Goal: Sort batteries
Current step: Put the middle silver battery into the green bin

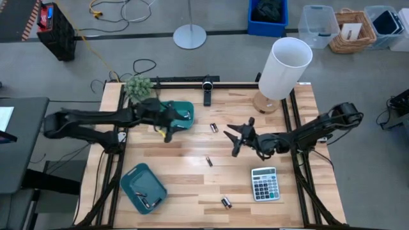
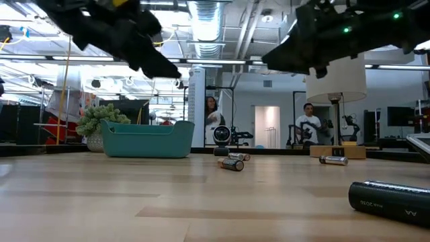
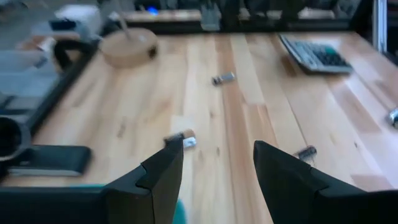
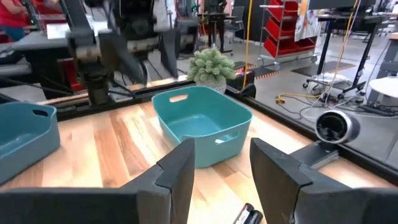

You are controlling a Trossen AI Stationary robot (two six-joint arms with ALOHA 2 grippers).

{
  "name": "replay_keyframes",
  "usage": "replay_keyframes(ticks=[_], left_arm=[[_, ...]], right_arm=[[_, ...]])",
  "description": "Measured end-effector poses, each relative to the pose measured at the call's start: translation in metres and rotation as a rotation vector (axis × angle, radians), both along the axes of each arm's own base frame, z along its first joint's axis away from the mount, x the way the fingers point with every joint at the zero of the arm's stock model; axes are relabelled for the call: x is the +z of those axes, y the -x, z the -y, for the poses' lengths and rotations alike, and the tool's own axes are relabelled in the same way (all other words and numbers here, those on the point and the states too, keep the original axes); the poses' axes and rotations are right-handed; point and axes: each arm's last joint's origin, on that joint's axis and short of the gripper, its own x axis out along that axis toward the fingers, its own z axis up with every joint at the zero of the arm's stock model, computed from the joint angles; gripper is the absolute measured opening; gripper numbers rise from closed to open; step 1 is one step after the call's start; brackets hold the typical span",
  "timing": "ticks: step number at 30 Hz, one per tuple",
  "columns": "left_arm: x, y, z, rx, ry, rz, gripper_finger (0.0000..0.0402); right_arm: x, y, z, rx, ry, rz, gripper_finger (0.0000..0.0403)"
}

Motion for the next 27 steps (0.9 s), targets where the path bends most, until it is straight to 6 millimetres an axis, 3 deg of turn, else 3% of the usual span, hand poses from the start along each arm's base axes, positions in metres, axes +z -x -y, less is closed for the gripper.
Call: replay_keyframes(ticks=[6, 16, 27], left_arm=[[-0.012, -0.041, 0.005, -0.091, -0.044, -0.085, 0.0189], [-0.007, -0.111, 0.008, -0.152, -0.053, -0.105, 0.019], [-0.024, -0.182, 0.016, -0.243, -0.136, -0.23, 0.019]], right_arm=[[0.0, 0.018, 0.003, 0.005, -0.004, 0.017, 0.017], [0.0, 0.051, 0.0, -0.023, -0.001, 0.05, 0.017], [0.002, 0.061, -0.007, 0.025, -0.001, 0.069, 0.017]])
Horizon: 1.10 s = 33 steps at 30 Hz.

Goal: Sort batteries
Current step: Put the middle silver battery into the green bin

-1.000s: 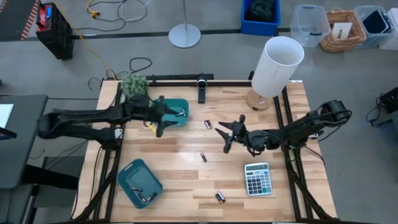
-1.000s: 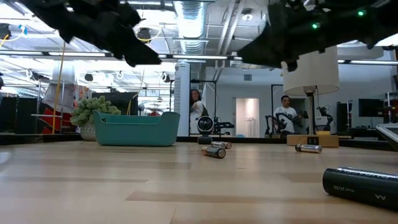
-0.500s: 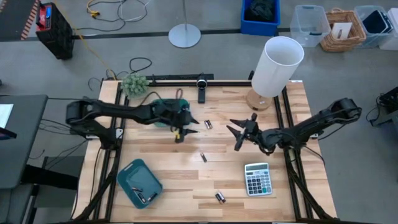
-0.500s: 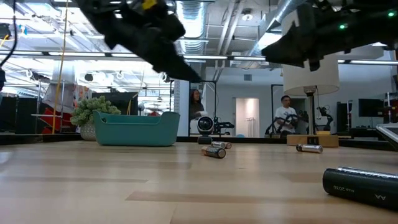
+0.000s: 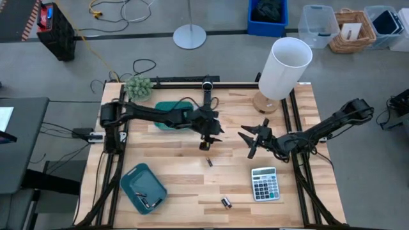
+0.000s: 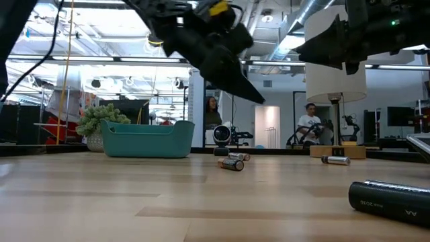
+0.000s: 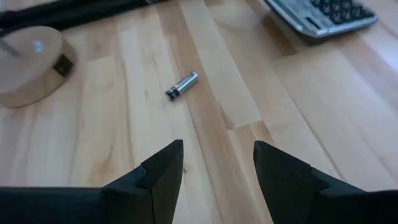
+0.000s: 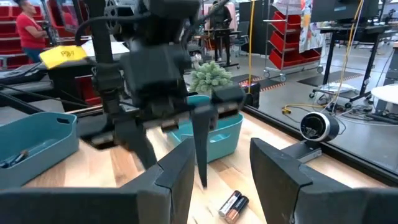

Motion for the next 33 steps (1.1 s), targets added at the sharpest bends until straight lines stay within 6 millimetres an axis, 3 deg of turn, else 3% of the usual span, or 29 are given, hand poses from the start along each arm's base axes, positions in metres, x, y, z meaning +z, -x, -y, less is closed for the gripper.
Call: replay_keyframes(ticks=[7, 17, 25, 33], left_arm=[[-0.02, -0.026, 0.016, -0.127, -0.081, -0.159, 0.019], [-0.022, -0.041, 0.033, -0.213, -0.187, -0.131, 0.019], [-0.014, -0.053, 0.028, -0.203, -0.246, 0.013, 0.019], [-0.029, -0.078, 0.021, -0.212, -0.248, -0.055, 0.019]], right_arm=[[0.0, 0.0, 0.0, 0.0, 0.001, 0.003, 0.017], [0.001, 0.0, 0.0, 0.002, 0.002, 0.009, 0.017], [0.004, 0.0, -0.001, 0.005, -0.002, 0.036, 0.017], [0.008, -0.001, -0.002, 0.011, 0.009, 0.048, 0.017]])
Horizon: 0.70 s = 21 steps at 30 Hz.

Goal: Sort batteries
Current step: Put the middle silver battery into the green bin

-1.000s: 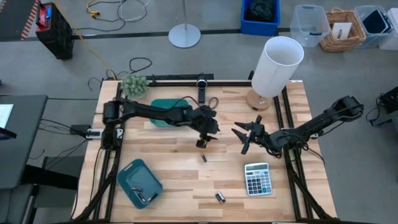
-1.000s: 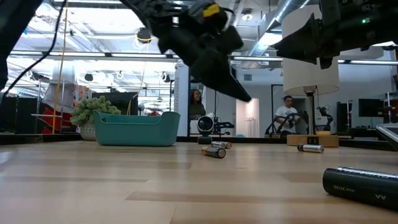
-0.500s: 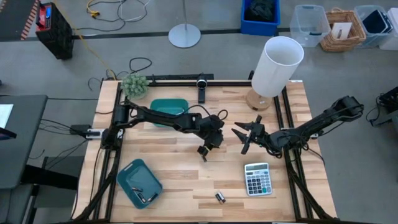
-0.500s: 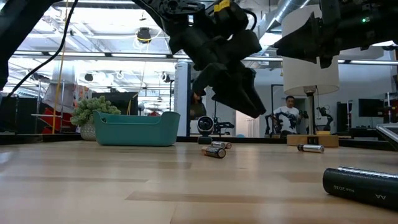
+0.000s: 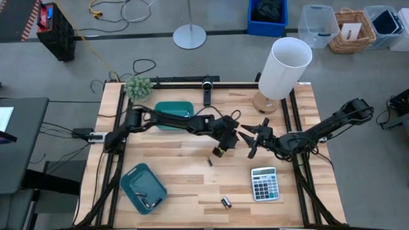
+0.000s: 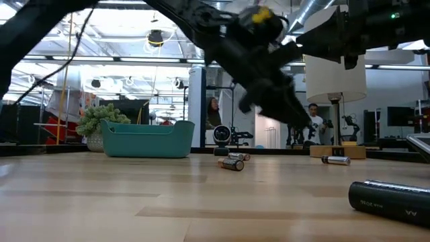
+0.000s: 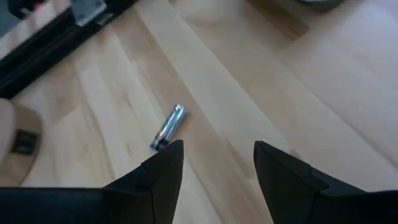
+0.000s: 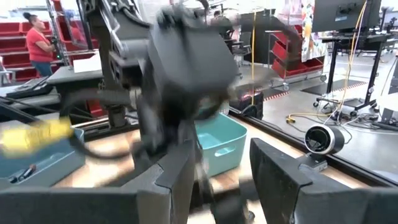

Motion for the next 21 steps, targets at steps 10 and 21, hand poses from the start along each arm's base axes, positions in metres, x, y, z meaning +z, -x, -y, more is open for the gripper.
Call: replay_keyframes(ticks=[10, 21], left_arm=[[-0.021, -0.033, -0.003, 0.012, 0.013, -0.019, 0.019], [-0.017, -0.045, -0.014, 0.049, 0.036, 0.05, 0.019]], right_arm=[[0.001, 0.0, -0.004, 0.011, 0.02, -0.013, 0.017], [0.007, 0.001, -0.003, -0.001, 0.044, 0.025, 0.017]])
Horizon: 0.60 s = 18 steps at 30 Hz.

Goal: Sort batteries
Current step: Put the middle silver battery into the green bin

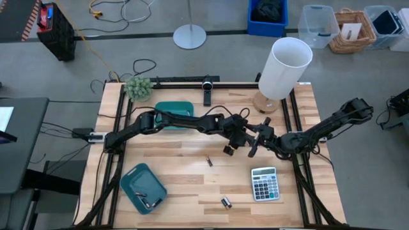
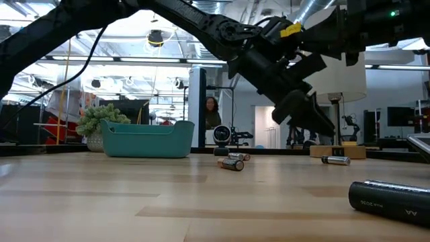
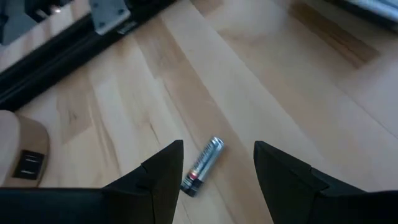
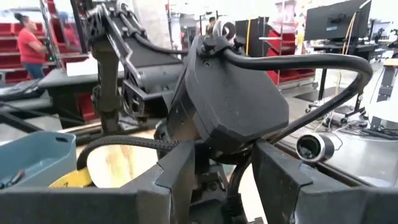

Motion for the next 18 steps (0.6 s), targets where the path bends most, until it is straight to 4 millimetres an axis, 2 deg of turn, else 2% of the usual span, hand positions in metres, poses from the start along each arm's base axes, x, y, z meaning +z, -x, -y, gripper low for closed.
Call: replay_keyframes(ticks=[8, 13, 18], left_arm=[[0.002, -0.003, -0.003, 0.011, 0.007, 0.044, 0.019], [-0.004, -0.003, -0.005, 0.0, 0.019, 0.037, 0.019], [0.001, -0.003, -0.013, 0.012, 0.034, 0.058, 0.019]], right_arm=[[0.006, 0.003, 0.0, -0.039, 0.003, 0.029, 0.0182], [0.021, 0.011, -0.005, -0.005, 0.006, 0.105, 0.0191], [0.033, 0.021, -0.01, 0.018, 0.069, 0.151, 0.0192]])
